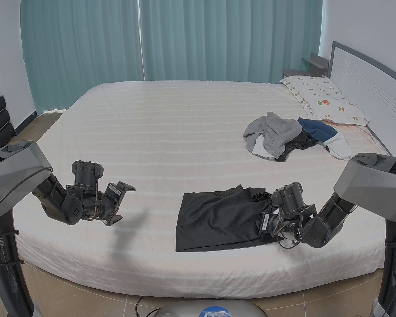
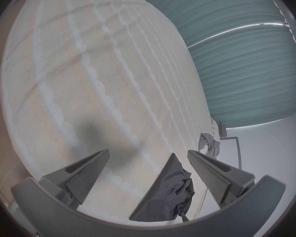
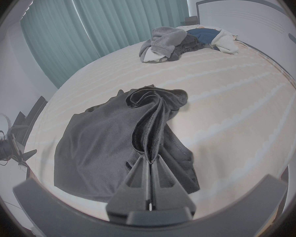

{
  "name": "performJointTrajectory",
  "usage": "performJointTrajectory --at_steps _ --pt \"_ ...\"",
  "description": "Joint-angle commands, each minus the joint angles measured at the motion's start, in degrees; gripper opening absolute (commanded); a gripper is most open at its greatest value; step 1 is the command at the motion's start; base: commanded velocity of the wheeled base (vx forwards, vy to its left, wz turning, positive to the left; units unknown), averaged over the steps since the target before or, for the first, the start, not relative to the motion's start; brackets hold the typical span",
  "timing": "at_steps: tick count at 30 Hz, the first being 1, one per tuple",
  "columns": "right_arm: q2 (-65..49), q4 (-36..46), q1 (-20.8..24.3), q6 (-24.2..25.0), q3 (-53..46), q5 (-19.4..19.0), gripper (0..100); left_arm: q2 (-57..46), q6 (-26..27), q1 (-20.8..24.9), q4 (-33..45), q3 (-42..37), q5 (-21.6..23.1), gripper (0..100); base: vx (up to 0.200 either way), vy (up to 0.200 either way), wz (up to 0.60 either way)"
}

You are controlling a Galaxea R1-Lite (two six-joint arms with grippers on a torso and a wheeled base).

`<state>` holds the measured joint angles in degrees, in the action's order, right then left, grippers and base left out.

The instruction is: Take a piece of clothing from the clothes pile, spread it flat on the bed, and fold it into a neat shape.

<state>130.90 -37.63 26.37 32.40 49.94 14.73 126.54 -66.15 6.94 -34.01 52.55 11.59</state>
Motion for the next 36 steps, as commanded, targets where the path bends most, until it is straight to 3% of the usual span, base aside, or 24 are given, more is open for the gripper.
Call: performJointTrajectory --at_steps 1,5,12,16,17,27,29,32,36 --pt "-3.20 -0.34 -1.06 0.29 -3.54 -0.84 0 0.11 -0.04 0.01 0.00 0.00 -0.08 100 0.000 0.000 0.00" --pt "-2.85 -2.18 -3.43 0.03 -5.91 -2.77 0 0.11 -0.12 0.01 0.00 0.00 -0.08 100 0.000 0.000 0.00" --pt "-2.76 -7.72 -6.15 -0.41 -10.66 -9.89 0 0.11 -0.04 0.01 0.00 0.00 -0.08 100 0.000 0.000 0.00" --pt "-1.70 -11.06 -8.00 -3.75 -13.91 -13.67 0 0.11 -0.04 0.01 -0.09 0.00 -0.08 100 0.000 0.000 0.00" --pt "-1.35 -11.85 -8.09 -3.75 -14.26 -13.67 100 0.11 -0.04 0.01 0.00 0.00 -0.08 100 0.000 0.000 0.00" --pt "-4.25 -18.62 -13.89 -3.84 -14.44 -14.29 100 0.38 -0.04 0.01 -0.09 0.00 -0.26 100 0.000 0.000 0.00" --pt "-6.45 -18.35 -15.38 -2.70 -10.83 -17.98 100 0.38 -0.04 0.09 0.00 0.00 -0.26 100 0.000 0.000 0.00" --pt "-7.15 -18.35 -14.59 3.37 -7.76 -20.88 100 0.46 -0.04 0.09 -0.44 -0.08 -0.61 100 0.000 0.000 0.00" --pt "-5.31 -18.44 -12.57 13.65 -4.33 -21.67 100 0.90 -0.04 0.36 -1.58 -0.08 -2.01 100 0.000 0.000 0.00"
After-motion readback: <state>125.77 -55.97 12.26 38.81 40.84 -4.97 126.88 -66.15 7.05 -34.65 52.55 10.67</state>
